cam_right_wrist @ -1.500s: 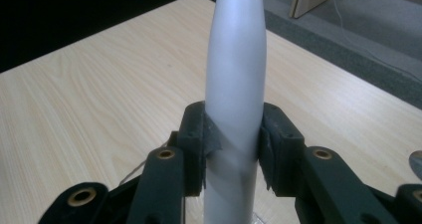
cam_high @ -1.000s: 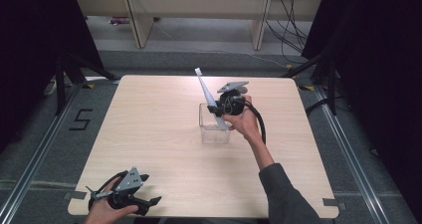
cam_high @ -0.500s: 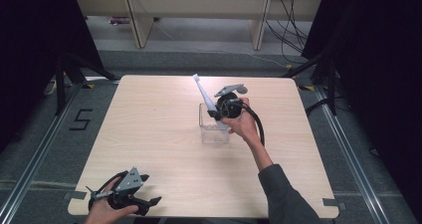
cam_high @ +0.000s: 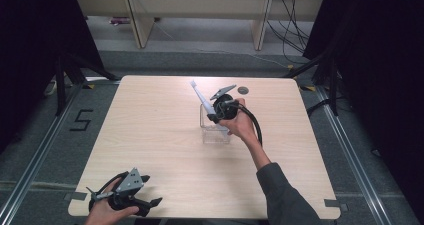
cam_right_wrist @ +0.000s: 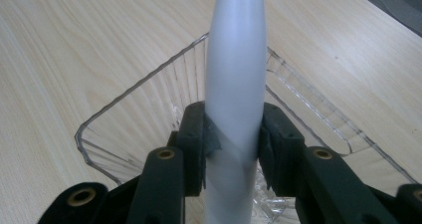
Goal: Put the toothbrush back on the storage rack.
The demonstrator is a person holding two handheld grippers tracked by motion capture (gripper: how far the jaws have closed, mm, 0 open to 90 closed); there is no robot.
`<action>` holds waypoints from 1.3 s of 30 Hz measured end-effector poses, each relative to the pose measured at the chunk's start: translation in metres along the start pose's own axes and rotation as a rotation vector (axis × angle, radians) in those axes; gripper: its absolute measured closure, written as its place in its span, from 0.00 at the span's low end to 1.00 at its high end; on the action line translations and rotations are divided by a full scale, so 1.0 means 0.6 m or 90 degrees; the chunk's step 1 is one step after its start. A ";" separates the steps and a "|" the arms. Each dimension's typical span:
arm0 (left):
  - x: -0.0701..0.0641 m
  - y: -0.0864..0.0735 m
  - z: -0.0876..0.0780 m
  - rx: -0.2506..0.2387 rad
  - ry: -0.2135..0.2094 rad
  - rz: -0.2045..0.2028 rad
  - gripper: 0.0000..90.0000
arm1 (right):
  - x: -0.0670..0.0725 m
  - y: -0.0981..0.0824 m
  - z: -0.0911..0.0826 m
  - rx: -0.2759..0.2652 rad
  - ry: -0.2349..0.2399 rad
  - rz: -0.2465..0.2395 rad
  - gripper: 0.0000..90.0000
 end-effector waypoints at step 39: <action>-0.001 0.000 0.002 0.002 0.000 0.003 0.18 | -0.003 -0.011 -0.032 -0.019 -0.010 0.039 0.59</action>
Point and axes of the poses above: each handheld gripper's, and its own axes: z roughly forward along the jaws, y roughly out of its top, x roughly to its left, the point moved 7 cm from there along z, roughly forward along the jaws, and after that the axes turned 11 degrees about x, right-handed, at the moved point
